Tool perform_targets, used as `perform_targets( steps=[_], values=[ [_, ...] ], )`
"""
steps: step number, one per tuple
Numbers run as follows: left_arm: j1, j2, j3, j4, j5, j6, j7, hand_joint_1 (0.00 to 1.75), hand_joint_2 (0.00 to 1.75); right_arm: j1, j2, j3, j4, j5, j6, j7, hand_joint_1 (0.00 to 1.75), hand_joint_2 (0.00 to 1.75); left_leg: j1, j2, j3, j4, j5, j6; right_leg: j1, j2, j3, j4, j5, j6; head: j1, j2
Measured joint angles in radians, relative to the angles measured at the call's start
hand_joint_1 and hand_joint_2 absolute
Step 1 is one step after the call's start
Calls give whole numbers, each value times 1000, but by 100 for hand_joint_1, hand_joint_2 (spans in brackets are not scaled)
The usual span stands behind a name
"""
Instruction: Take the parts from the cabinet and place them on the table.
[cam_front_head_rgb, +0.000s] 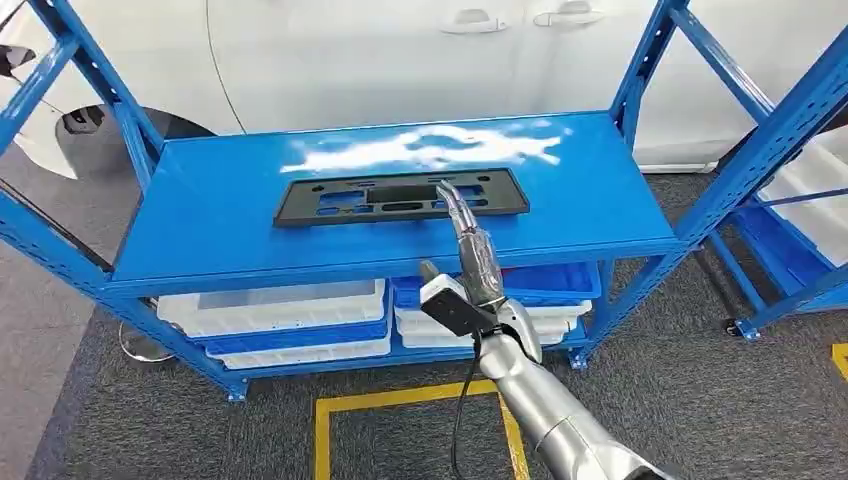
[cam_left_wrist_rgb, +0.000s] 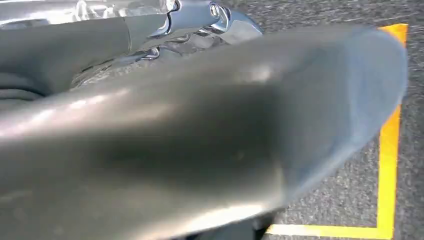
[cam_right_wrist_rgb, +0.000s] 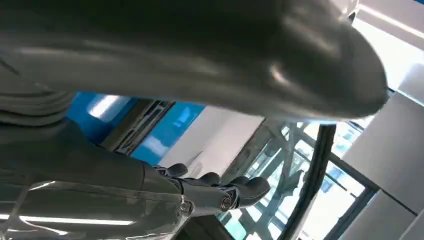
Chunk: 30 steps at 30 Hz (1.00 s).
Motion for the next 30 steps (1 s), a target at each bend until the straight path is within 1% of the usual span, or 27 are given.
perform_targets(
  steps=[1, 2, 3, 4, 5, 6, 12, 14, 15, 16, 17, 18, 19, 20, 22, 23, 24, 25, 26, 27, 28, 29, 30],
  values=[
    [0, 0, 0, 1, 0, 0, 0, 0, 0, -1, 2, 0, 1, 1, -2, 0, 0, 0, -4, -2, 17, -25, -20, 5, 6, 1, -2, 1, -4, 7, 0, 0],
    [-1, 0, 0, 2, 0, 0, 0, 0, 0, -2, 4, 0, 1, 2, -2, 1, 0, 0, -6, -3, 20, -42, -22, 17, 8, 2, -8, 7, -5, 11, -2, 0],
    [-2, 0, 0, 2, 0, 0, -1, 0, 0, 0, 4, 0, 2, 2, -2, 1, 0, 0, -7, -3, 16, -38, -22, 24, 7, 2, -9, 5, -4, 15, 3, 0],
    [-2, 0, 0, 2, 0, -2, -1, 0, 0, 0, 4, 1, 2, 2, -1, 1, 0, 0, -8, -4, 16, -37, -25, 30, 7, 1, -6, 3, -5, 19, 3, 0],
    [0, 0, 0, 2, 0, -3, -1, 0, 0, 0, 5, 1, 2, 2, 0, 1, 0, 0, -9, -4, 18, -39, -26, 37, 6, 1, -5, 2, -7, 25, 3, 0],
    [2, 0, 0, 2, 0, -4, -1, 0, 0, 0, 5, 0, 2, 0, 0, 2, 0, 0, -4, -3, 25, -47, -24, 46, 2, 0, -5, 11, -16, 33, 3, 0],
    [1, 0, 0, 2, 0, -4, -1, 0, 0, 0, 5, 0, 2, -1, 0, 2, 0, 0, -5, -3, 26, -48, -25, 47, 1, -1, -6, 18, -19, 34, 5, 0],
    [0, 0, 0, 2, 0, -4, -2, 0, 0, -1, 5, 1, 2, -1, 0, 2, 0, 0, -5, -3, 28, -49, -27, 53, 2, -2, -25, 56, -39, 37, 8, 0],
    [-3, 1, 1, 2, 0, -3, -2, 0, 0, 3, 5, 1, 2, -3, 1, 2, 0, 0, -6, -2, 29, -48, -32, 60, 0, -1, -108, 208, -109, 41, 7, 0],
    [0, 0, 1, 2, -1, -3, -2, 0, 0, 17, 5, 0, 2, -8, 0, 2, 0, 0, -10, -3, 39, -48, -40, 63, -1, -1, -196, 332, -109, 40, 8, 0],
    [0, 0, 1, 2, -3, -3, -2, 0, 0, 18, 5, 0, 2, -14, 0, 2, 0, 0, -14, -4, 65, -48, -55, 59, 5, -1, -93, 89, 41, 19, 8, 0],
    [0, -2, 1, 2, -3, -3, -2, 0, 0, 18, 5, 0, 2, -15, 0, 1, 0, 0, -14, -4, 68, -49, -59, 56, 10, -4, -69, 27, 52, 9, 8, 0],
    [-2, -1, 1, 2, -3, -3, -2, 0, 0, 17, 5, 0, 2, -15, 0, 1, 0, 0, -20, -4, 66, -44, -65, 49, 14, -7, -59, 7, 41, 9, 6, 0],
    [-3, -1, 1, 2, -3, -3, -2, 0, 0, 18, 5, 1, 2, -15, 0, 1, 0, 0, -17, -4, 65, -48, -65, 44, 16, -6, -61, 10, 41, 9, 7, 0],
    [-1, -1, 1, 2, -5, -2, -2, 0, 0, 18, 5, 0, 2, -16, -2, 1, 0, 0, -14, -1, 73, -55, -69, 33, 20, -1, -59, 7, 36, 0, 7, 0],
    [-3, 0, 1, 2, -9, 0, -2, 0, 0, 19, 5, 0, -1, -15, -2, 0, 0, 0, -18, 0, 75, -56, -76, 27, 5, -1, -45, -8, 41, -3, 5, 0],
    [-3, 1, 1, 2, -11, 0, -3, 0, 0, 20, 5, 0, -3, -15, -5, -1, 0, 0, -15, 0, 74, -35, -84, 22, 6, -1, -34, -16, 39, -5, 8, 0],
    [-3, 0, 1, 2, -11, 0, -4, 0, 0, 19, 6, 0, -3, -15, -6, -2, 0, 0, -13, 0, 45, 25, -114, 19, 5, -4, -27, -18, 36, -11, 4, 0],
    [-3, 0, 1, 2, -12, 0, -4, 0, 0, 21, 6, 0, -3, -14, -6, -2, 0, 0, -10, 0, 2, 108, -148, 15, 6, -4, -21, -17, 31, -15, 5, 0],
    [-3, 0, 1, 2, -12, 1, -4, 0, 0, 25, 6, 0, -3, -15, -5, -2, 0, 0, -8, 0, -49, 195, -176, 10, 7, -5, -15, -17, 25, -16, 6, 0],
    [0, 0, 1, 2, -12, 2, -4, 0, 0, 27, 6, 0, -3, -15, -2, -2, 0, 0, -7, 0, -84, 246, -180, 6, 7, -4, -11, -16, 20, -17, 5, 0],
    [2, 0, 1, 2, -12, 2, -3, 0, 0, 30, 6, 0, -3, -15, 1, -2, 0, 175, -6, 0, -101, 254, -161, 4, 7, -3, -5, -14, 13, -16, 5, 0],
    [3, 0, 1, 2, -13, 2, -4, 0, 0, 31, 6, 1, -3, -15, 2, 0, 0, 175, -4, 0, -94, 216, -121, 2, 6, -1, 3, -12, 5, -14, 5, 0]
  ],
)
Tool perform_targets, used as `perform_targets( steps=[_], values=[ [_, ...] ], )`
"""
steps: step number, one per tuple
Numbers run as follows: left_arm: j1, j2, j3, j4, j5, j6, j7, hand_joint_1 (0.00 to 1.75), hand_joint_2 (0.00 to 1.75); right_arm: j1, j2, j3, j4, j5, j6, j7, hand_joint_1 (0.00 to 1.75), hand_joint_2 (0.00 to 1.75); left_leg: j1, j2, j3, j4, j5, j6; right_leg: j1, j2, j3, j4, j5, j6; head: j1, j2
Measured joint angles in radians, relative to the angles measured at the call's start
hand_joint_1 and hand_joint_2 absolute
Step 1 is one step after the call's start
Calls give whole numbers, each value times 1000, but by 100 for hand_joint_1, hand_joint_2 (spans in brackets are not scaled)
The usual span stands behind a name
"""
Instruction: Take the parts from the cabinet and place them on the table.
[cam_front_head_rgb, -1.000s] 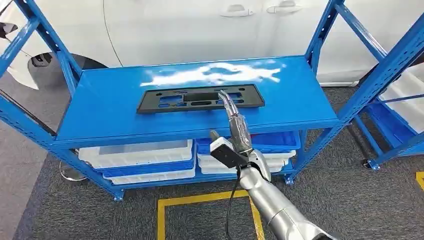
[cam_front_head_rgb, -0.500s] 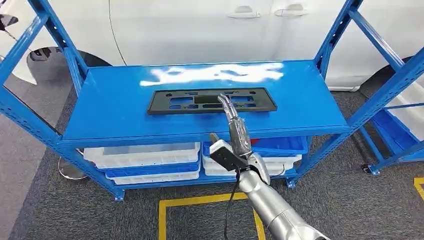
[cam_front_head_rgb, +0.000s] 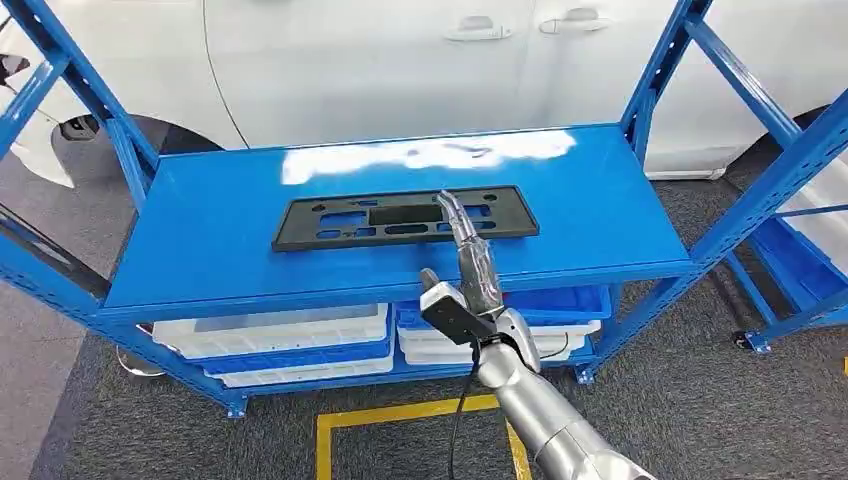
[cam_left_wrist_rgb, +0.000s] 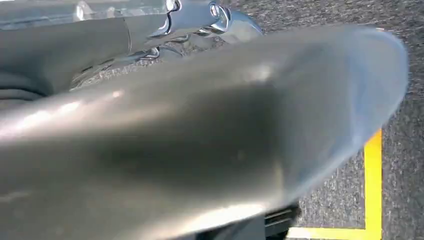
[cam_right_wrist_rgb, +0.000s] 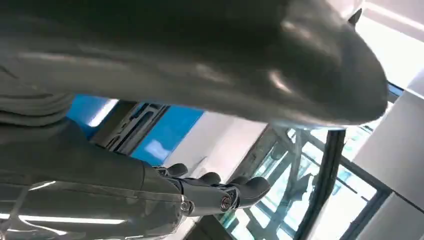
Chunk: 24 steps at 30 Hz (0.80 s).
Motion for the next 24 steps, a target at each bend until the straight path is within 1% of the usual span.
perform_targets(
  steps=[1, 2, 3, 4, 5, 6, 7, 8, 9, 10, 11, 12, 13, 14, 15, 16, 17, 18, 19, 20, 21, 22, 23, 24],
  values=[
    [-1, 0, 0, 0, -2, 0, 0, 0, 0, 0, 0, 0, 0, 4, -3, 2, 0, 175, 3, 0, 27, -78, 58, 0, -1, 1, 9, 4, -9, 3, 0, 0],
    [-2, 0, 0, 0, -2, 0, 0, 0, 0, 0, 0, 2, 0, 19, -13, 2, 0, 175, 5, 1, 63, -175, 119, 0, -2, 1, 19, 9, -20, 6, 0, 0],
    [0, 0, 1, 0, -3, 0, -1, 0, 0, 1, 0, 6, -1, 38, -29, 4, 0, 175, 5, 2, 92, -233, 131, 3, -2, 0, 24, 11, -31, 12, 0, 0],
    [-1, 0, 1, 3, -6, 0, -1, 0, 0, 0, 0, 10, -3, 59, -50, 7, 0, 175, -4, 1, 102, -246, 116, 7, 4, 3, 24, 16, -36, 20, -1, 0],
    [-5, 0, 1, 3, -6, 0, -2, 0, 0, 3, 1, 15, -8, 77, -67, 11, 0, 175, -3, 0, 100, -245, 110, 23, 4, 3, 21, 16, -37, 25, -1, 0],
    [-6, 0, 1, 3, -8, 0, -3, 0, 0, 6, 1, 19, -14, 113, -92, 17, 0, 175, -3, -2, 99, -248, 108, 26, 3, 2, 22, 16, -39, 28, 3, 0],
    [-5, 0, 1, 3, -8, 0, -4, 0, 0, 10, 1, 19, -25, 155, -114, 23, 0, 175, -7, -2, 100, -247, 103, 33, 1, 2, 24, 11, -41, 33, 4, 0],
    [-4, 0, 1, 3, -8, 0, -5, 0, 0, 13, 1, 19, -36, 202, -129, 24, 0, 175, -3, -2, 107, -255, 103, 41, 2, 2, 27, 12, -48, 40, 3, 0],
    [-1, 0, 1, 3, -9, 0, -5, 0, 0, 17, 0, 19, -48, 236, -134, 26, 0, 175, 0, -1, 114, -261, 102, 46, -3, 0, 25, 30, -57, 45, 4, 0],
    [-3, 0, 1, 3, -9, 0, -5, 0, 0, 18, 1, 18, -61, 273, -138, 27, 0, 175, 0, 0, 119, -263, 98, 53, -2, -1, -2, 80, -80, 50, 7, 0],
    [-5, 0, 2, 3, -9, 1, -5, 0, 0, 19, 1, 18, -65, 287, -139, 31, 0, 175, 0, 0, 120, -263, 96, 56, -3, -1, -46, 158, -114, 54, 7, 0],
    [-6, 0, 2, 3, -10, 1, -6, 0, 0, 26, 0, 15, -71, 306, -141, 42, 0, 175, -1, 0, 122, -262, 93, 59, -4, -1, -98, 244, -145, 57, 6, 0],
    [-6, 0, 2, 3, -10, 1, -6, 0, 0, 33, 0, 12, -73, 316, -142, 53, 0, 175, -1, 0, 124, -262, 89, 60, -5, -1, -137, 304, -159, 58, 7, 0],
    [-6, 0, 3, 3, -10, 1, -6, 0, 0, 42, 0, 9, -73, 329, -143, 68, 0, 175, -1, -2, 129, -261, 84, 59, -5, -1, -179, 352, -155, 58, 7, 0],
    [-3, 0, 3, 4, -10, 2, -6, 0, 0, 44, 0, 8, -73, 339, -143, 80, 0, 175, -1, -3, 136, -260, 79, 57, -6, -1, -183, 335, -124, 57, 7, 0],
    [-1, 0, 4, 4, -10, 2, -6, 0, 0, 44, 0, 5, -74, 351, -143, 90, 0, 175, -1, -3, 144, -259, 73, 56, -6, -1, -166, 275, -74, 54, 7, 0],
    [-1, 0, 4, 4, -10, 2, -6, 0, 0, 43, 0, 2, -74, 360, -143, 96, 0, 175, -1, -4, 154, -258, 66, 53, -6, -1, -128, 177, -9, 50, 6, 0],
    [-2, 0, 4, 4, -11, 2, -6, 0, 0, 42, 0, -2, -74, 369, -143, 99, 0, 175, -2, -4, 164, -259, 59, 49, -5, -1, -87, 78, 47, 43, 7, 0],
    [-2, 0, 5, 5, -13, 2, -6, 0, 0, 41, 0, -8, -73, 381, -144, 105, 0, 175, -5, -5, 167, -259, 54, 44, -1, -2, -69, 45, 39, 38, 6, 0],
    [-5, 0, 5, 5, -13, 2, -6, 0, 0, 40, 0, -12, -73, 391, -144, 111, 0, 175, -7, -5, 164, -256, 50, 37, 3, -1, -66, 28, 35, 35, 5, 0],
    [-6, 0, 5, 5, -15, 2, -6, 0, 0, 40, 0, -13, -72, 397, -144, 113, 0, 175, -6, -5, 165, -259, 49, 32, 4, 0, -68, 29, 33, 32, 5, 0],
    [-5, 0, 5, 5, -16, 1, -6, 0, 0, 40, 0, -14, -70, 399, -144, 115, 0, 175, -5, -4, 168, -265, 48, 26, 6, 2, -68, 31, 30, 26, 4, 0],
    [-4, 0, 5, 5, -17, 1, -6, 0, 0, 39, 0, -15, -68, 403, -144, 117, 0, 175, -7, -3, 174, -269, 47, 20, 4, 3, -65, 26, 30, 19, 5, 0],
    [-5, 1, 5, 5, -19, 1, -6, 0, 0, 38, 1, -15, -66, 417, -145, 118, 0, 175, -6, -3, 176, -268, 40, 14, -5, 2, -53, 14, 32, 13, 4, 0]
  ],
)
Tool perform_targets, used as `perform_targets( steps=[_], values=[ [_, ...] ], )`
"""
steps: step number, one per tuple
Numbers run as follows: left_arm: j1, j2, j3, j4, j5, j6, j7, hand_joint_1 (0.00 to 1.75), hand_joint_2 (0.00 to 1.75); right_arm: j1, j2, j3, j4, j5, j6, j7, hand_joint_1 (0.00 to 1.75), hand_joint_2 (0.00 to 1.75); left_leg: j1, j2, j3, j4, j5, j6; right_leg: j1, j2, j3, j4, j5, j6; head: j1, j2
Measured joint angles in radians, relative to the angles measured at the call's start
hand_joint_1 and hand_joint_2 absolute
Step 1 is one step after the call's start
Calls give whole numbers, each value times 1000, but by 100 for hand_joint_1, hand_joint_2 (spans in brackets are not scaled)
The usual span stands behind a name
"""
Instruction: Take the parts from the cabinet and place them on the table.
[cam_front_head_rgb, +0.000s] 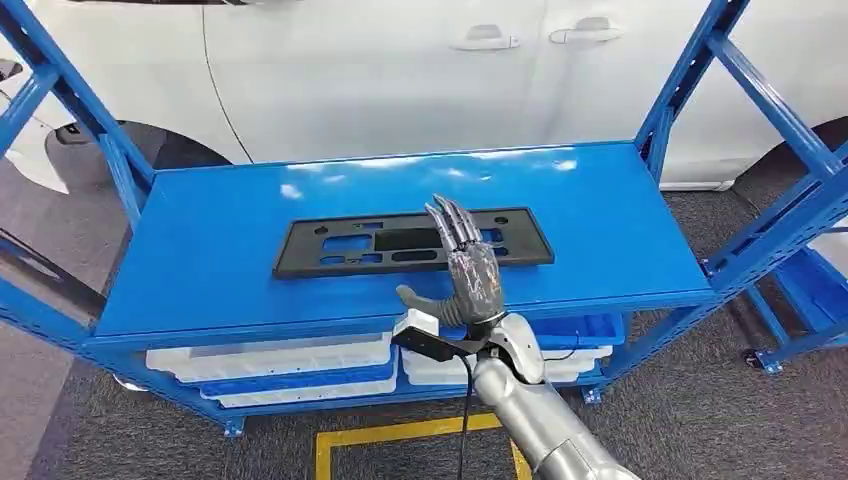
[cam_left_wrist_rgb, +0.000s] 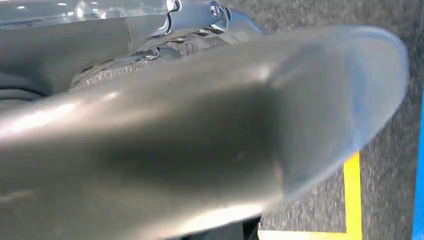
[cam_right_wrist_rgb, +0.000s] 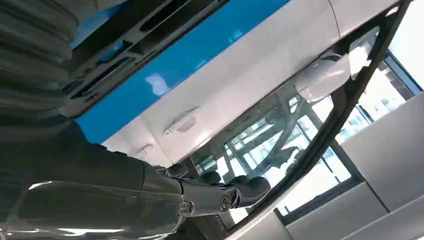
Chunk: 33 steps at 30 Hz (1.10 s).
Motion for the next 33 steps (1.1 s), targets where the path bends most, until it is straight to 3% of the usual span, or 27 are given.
perform_targets(
  steps=[1, 2, 4, 5, 6, 7, 9, 10, 11, 12, 14, 15, 16, 17, 19, 20, 21, 22, 25, 26, 29, 31, 32, 33],
  values=[
    [-1, 0, 0, 0, -1, 0, 0, 0, 0, -3, 0, 0, 3, 15, 0, 1, 0, 175, 2, 1, -7, 27, -13, -4, 0, -1, 9, -6, -2, -5, 1, 0],
    [-2, 0, 0, 0, -2, -1, 0, 0, 0, -8, 4, 0, 10, 35, 0, 3, 0, 175, 3, 1, -39, 92, -45, -8, 0, -2, 12, -6, -6, -11, -1, 0],
    [-2, 0, 0, 0, -4, -1, 0, 0, 0, -9, 12, 1, 24, 91, 0, 13, 0, 175, 4, 1, -133, 261, -111, -15, 4, -3, 19, -5, -14, -18, 0, 0],
    [1, 0, 0, 0, -4, -1, 0, 0, 0, -7, 16, 2, 32, 121, 0, 15, 0, 175, 4, 1, -170, 320, -118, -16, 6, -3, 22, -5, -18, -19, -1, 0],
    [2, 0, 0, 0, -5, -1, 0, 0, 0, -5, 18, 2, 37, 139, 0, 17, 0, 175, 4, 1, -182, 324, -97, -16, 7, -2, 29, -5, -23, -18, -1, 0],
    [3, 0, 0, 0, -8, -1, 0, 0, 0, -5, 23, 3, 44, 166, 0, 21, 0, 175, 4, 1, -169, 279, -56, -14, 7, -1, 37, -5, -28, -18, -1, 0],
    [1, 0, 1, 0, -13, -1, 0, 0, 0, -6, 40, 3, 58, 206, 0, 28, 0, 175, 4, 2, -92, 92, 59, -8, 7, 0, 57, -4, -42, -13, -1, 0],
    [1, 0, 1, 0, -15, -2, 0, 0, 0, -8, 46, 5, 64, 218, 0, 31, 0, 175, 3, 2, -64, 24, 77, -2, 7, -1, 61, -3, -49, -9, -1, 0],
    [0, 0, 1, 0, -19, -3, 0, 0, 0, -13, 51, 10, 75, 227, 0, 33, 0, 175, -4, 2, -53, 7, 63, 1, 13, 1, 61, 0, -52, -2, 0, 0],
    [-3, 0, 1, 0, -22, -3, 0, 0, 0, -15, 54, 15, 84, 233, 0, 36, 0, 175, -5, 1, -55, 10, 60, 11, 12, 1, 58, -1, -52, 2, 0, 0],
    [-3, 0, 1, 0, -24, -4, 0, 0, 0, -16, 63, 28, 101, 238, 0, 37, 0, 175, -8, -1, -56, 10, 55, 20, 11, -1, 61, -4, -55, 10, 0, 0],
    [-3, 0, 2, 0, -25, -4, 1, 0, 0, -18, 67, 35, 108, 240, 0, 37, 0, 175, 1, 0, -51, 1, 59, 27, 15, 0, 63, -3, -59, 17, 1, 0],
    [-3, 0, 2, 0, -29, -4, 1, 0, 0, -20, 71, 41, 114, 248, -1, 39, 0, 175, 3, 0, -46, -3, 60, 31, 10, -1, 58, 15, -72, 22, 1, 0],
    [-5, 0, 2, 0, -32, -3, 1, 0, 0, -24, 73, 48, 121, 250, -1, 39, 0, 175, 4, 1, -45, -3, 58, 37, 9, -2, 32, 63, -98, 26, 6, 0],
    [-8, 0, 2, 0, -37, -2, 2, 0, 0, -23, 73, 59, 140, 254, -1, 45, 0, 175, 2, 1, -43, -3, 53, 43, 2, -2, -64, 236, -168, 33, 5, 0],
    [-8, 0, 2, 0, -40, -2, 2, 0, 0, -19, 73, 64, 149, 254, -1, 46, 0, 175, 2, 1, -42, -2, 51, 44, 2, -2, -106, 305, -184, 36, 6, 0],
    [-7, 0, 2, 0, -40, -1, 4, 0, 0, -14, 73, 68, 156, 255, -1, 46, 0, 175, 2, 0, -39, -1, 47, 44, 1, -2, -132, 332, -174, 37, 6, 0],
    [-5, 0, 2, 0, -41, 1, 6, 0, 0, -12, 73, 73, 161, 256, -1, 46, 0, 175, 2, 0, -34, -1, 43, 42, 0, -2, -128, 304, -140, 36, 6, 0],
    [-6, 0, 2, 0, -43, 1, 9, 0, 0, -13, 73, 83, 170, 263, -1, 48, 0, 175, 2, -2, -13, 1, 28, 35, 0, -3, -24, 49, 13, 22, 6, 0],
    [-7, 0, 2, 1, -43, 1, 11, 0, 0, -14, 72, 88, 174, 264, -1, 50, 0, 175, -3, -2, -12, 3, 23, 29, 6, -4, -8, 22, 0, 16, 5, 0],
    [-8, 0, 2, 1, -46, 2, 11, 0, 0, -9, 72, 107, 178, 275, -1, 61, 0, 175, -1, 0, -11, -2, 19, 11, 12, 1, -9, 11, -4, 7, 5, 0],
    [-10, 1, 2, 1, -47, 2, 11, 0, 0, -8, 72, 115, 178, 281, -1, 63, 0, 175, 2, 1, -10, 4, 10, 0, 1, 0, 2, -5, 2, -4, 5, 0],
    [-10, 1, 2, 1, -47, 2, 11, 0, 0, -9, 72, 120, 178, 281, -1, 63, 0, 175, 2, 1, -20, 36, -10, -5, 2, -1, 9, -9, 0, -10, 3, 0],
    [-10, 0, 2, 1, -47, 2, 11, 0, 0, -9, 73, 124, 178, 281, -1, 64, 0, 175, 2, 1, -54, 109, -50, -9, 2, -3, 11, -9, -2, -15, 3, 0]
  ],
)
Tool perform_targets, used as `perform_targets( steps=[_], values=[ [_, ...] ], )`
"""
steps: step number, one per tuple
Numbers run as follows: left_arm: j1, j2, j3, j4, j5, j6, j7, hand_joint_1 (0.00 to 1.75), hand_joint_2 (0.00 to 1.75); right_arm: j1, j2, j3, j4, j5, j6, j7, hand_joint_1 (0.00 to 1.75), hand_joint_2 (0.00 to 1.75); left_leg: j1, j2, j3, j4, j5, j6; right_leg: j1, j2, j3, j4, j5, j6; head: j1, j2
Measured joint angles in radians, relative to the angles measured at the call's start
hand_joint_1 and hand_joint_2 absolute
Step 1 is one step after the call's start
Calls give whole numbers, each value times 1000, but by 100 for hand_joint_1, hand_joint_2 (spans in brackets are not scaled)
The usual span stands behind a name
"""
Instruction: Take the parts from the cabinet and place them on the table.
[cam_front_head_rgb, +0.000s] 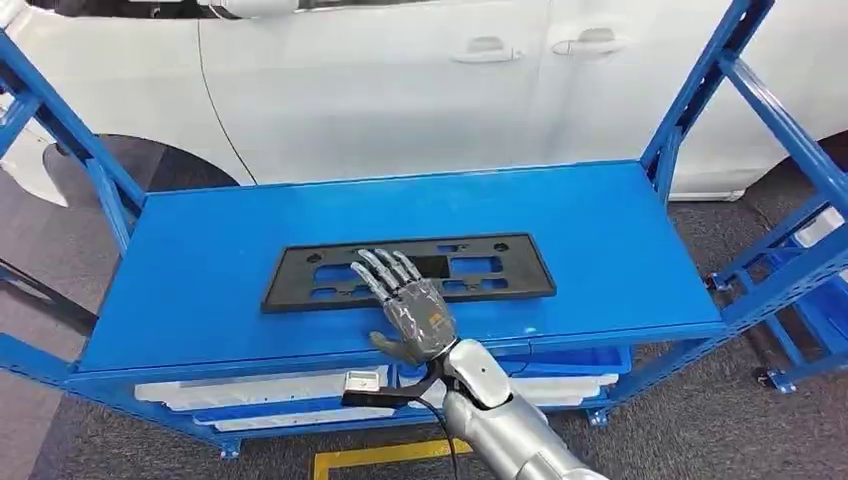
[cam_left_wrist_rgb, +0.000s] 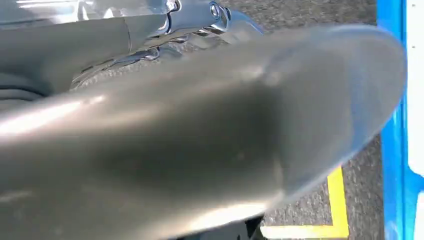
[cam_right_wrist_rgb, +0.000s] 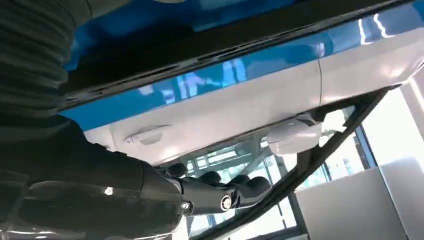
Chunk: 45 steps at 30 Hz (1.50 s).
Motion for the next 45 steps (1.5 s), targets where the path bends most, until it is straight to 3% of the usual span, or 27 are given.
perform_targets(
  steps=[2, 3, 5, 7, 8, 9, 12, 14, 15, 17, 18, 19, 20, 22, 23, 24, 27, 29, 30, 32, 33, 34, 36, 38, 40, 43, 45],
  values=[
    [2, 0, 0, 0, -3, 0, -1, 0, 0, 4, 0, 6, 4, 2, 0, 0, 0, 175, 2, 0, -84, 166, -70, -8, 3, -1, 1, 0, -3, -4, 1, 0],
    [4, 0, 0, 0, -3, 0, -2, 0, 0, 7, 0, 8, 6, 2, 0, 0, 0, 175, 2, 0, -113, 216, -76, -10, 3, -1, 2, 1, -4, -5, 0, 0],
    [4, 0, 0, 0, -6, 0, -3, 0, 0, 14, 0, 14, 6, 0, 0, -4, 0, 175, 5, 0, -96, 157, -15, -12, 2, 1, 7, 2, -7, -2, 0, 0],
    [3, 0, 0, 0, -6, 0, -4, 0, 0, 15, 1, 21, 6, -1, 0, -9, 0, 175, 9, 1, -10, -30, 86, -11, 1, 3, 17, 7, -16, 5, 0, 0],
    [4, 0, 0, 0, -6, 1, -5, 0, 0, 15, 2, 23, 4, -1, 0, -11, 0, 175, 10, 2, 19, -90, 92, -9, 3, 3, 17, 10, -20, 10, 1, 0],
    [2, 0, 0, 0, -8, 1, -7, 0, 0, 14, 4, 24, 3, 0, 0, -13, 0, 175, 3, -2, 25, -103, 87, 3, 8, 4, 13, 16, -22, 15, 0, 0],
    [4, 0, 0, 0, -10, 2, -11, 0, 0, 15, 7, 28, 0, 10, 0, -15, 0, 175, -1, -2, 18, -97, 87, 22, 6, 4, 13, 11, -17, 29, 3, 0],
    [4, -1, 0, 0, -10, 2, -13, 0, 0, 12, 8, 28, -5, 16, 0, -15, 0, 175, 8, -1, 25, -109, 94, 39, 6, 2, 4, 37, -42, 39, 4, 0],
    [2, -1, 0, 0, -10, 2, -13, 0, 0, 10, 8, 28, -5, 17, 0, -15, 0, 175, 8, 0, 24, -109, 94, 44, 3, 1, -14, 77, -68, 41, 8, 0],
    [2, -1, 0, 0, -11, 3, -13, 0, 0, 11, 8, 28, -4, 25, 0, -15, 0, 175, 5, 0, 22, -108, 94, 47, 0, 1, -102, 263, -152, 46, 8, 0],
    [3, -1, 0, 0, -12, 3, -13, 0, 0, 12, 8, 28, -4, 38, 0, -12, 0, 175, 5, 1, 22, -108, 94, 47, 0, 1, -137, 333, -171, 48, 8, 0],
    [4, -1, 0, 0, -15, 3, -13, 0, 0, 13, 8, 28, -3, 53, 0, -9, 0, 175, 5, 0, 22, -107, 94, 47, 0, 1, -146, 345, -162, 47, 8, 0],
    [4, -1, 0, 0, -17, 3, -13, 0, 0, 13, 9, 28, -3, 74, 0, -1, 0, 175, 5, 0, 23, -107, 93, 47, 0, 1, -131, 312, -134, 45, 9, 0],
    [2, -1, 0, 0, -21, 2, -13, 0, 0, 10, 16, 27, -3, 111, 0, 11, 0, 175, 4, -2, 28, -107, 92, 44, 1, 1, -41, 128, -41, 35, 9, 0],
    [2, -1, 0, 0, -22, 2, -13, 0, 0, 8, 20, 27, -3, 123, 0, 19, 0, 175, 4, -2, 29, -107, 91, 43, 2, 1, -8, 63, -15, 30, 9, 0],
    [1, -1, 0, 0, -28, -1, -14, 0, 0, 1, 26, 24, -2, 145, 0, 31, 0, 175, -1, -1, 27, -107, 90, 36, 8, -1, 13, 17, -25, 26, 7, 0],
    [-2, -1, 0, 0, -39, -1, -14, 0, 0, -9, 37, 0, 10, 206, 0, 78, 0, 175, 0, -1, 27, -110, 91, 18, 13, 2, 10, 13, -20, 20, 7, 0],
    [-5, 0, 0, 0, -43, -3, -13, 0, 0, -23, 45, -17, 24, 239, 0, 107, 0, 175, 3, 0, 27, -103, 81, 7, 1, -1, 19, -5, -10, 6, 8, 0],
    [-7, 0, 0, 0, -48, -4, -12, 0, 0, -33, 51, -24, 31, 247, 0, 118, 0, 175, 1, 0, 11, -65, 54, 4, 0, -1, 21, -7, -9, 2, 5, 0],
    [-11, -1, -1, 0, -50, -5, -10, 0, 0, -46, 60, -36, 50, 262, 0, 134, 0, 175, 5, 0, -61, 92, -25, -5, 2, -1, 20, -7, -9, -1, 3, 0],
    [-10, -1, -1, 0, -51, -5, -10, 0, 0, -46, 60, -42, 59, 268, 0, 137, 0, 175, 5, 0, -98, 169, -52, -8, 4, -2, 20, -6, -10, -3, 4, 0],
    [-9, 0, -1, 0, -51, -5, -9, 0, 0, -46, 61, -46, 68, 271, 0, 141, 0, 175, 5, 0, -118, 207, -54, -9, 4, -2, 20, -5, -11, -3, 3, 0],
    [-10, 0, -1, 0, -52, -5, -8, 0, 0, -49, 65, -50, 83, 279, 0, 154, 0, 175, 6, 0, -90, 139, 5, -9, 3, -1, 21, -1, -14, -2, 3, 0],
    [-14, 1, -1, 0, -58, -5, -7, 0, 0, -60, 72, -50, 100, 295, 0, 175, 0, 175, 6, 1, 2, -55, 102, -3, 3, 2, 24, 6, -20, 4, 3, 0],
    [-18, 1, -1, 0, -60, -7, -6, 0, 0, -74, 77, -50, 119, 307, 0, 189, 0, 175, -1, 0, 23, -107, 93, 10, 10, 3, 15, 14, -22, 14, 3, 0],
    [-18, 1, -1, 0, -61, -7, -5, 0, 0, -81, 84, -50, 142, 312, 0, 198, 0, 175, -1, -2, 17, -103, 94, 26, 9, 3, 15, 9, -18, 29, 5, 0],
    [-21, 0, -1, 0, -62, -7, -4, 0, 0, -93, 87, -50, 155, 318, 0, 203, 0, 175, 6, -1, 21, -111, 101, 38, 7, 1, 7, 33, -41, 40, 6, 0]
  ],
)
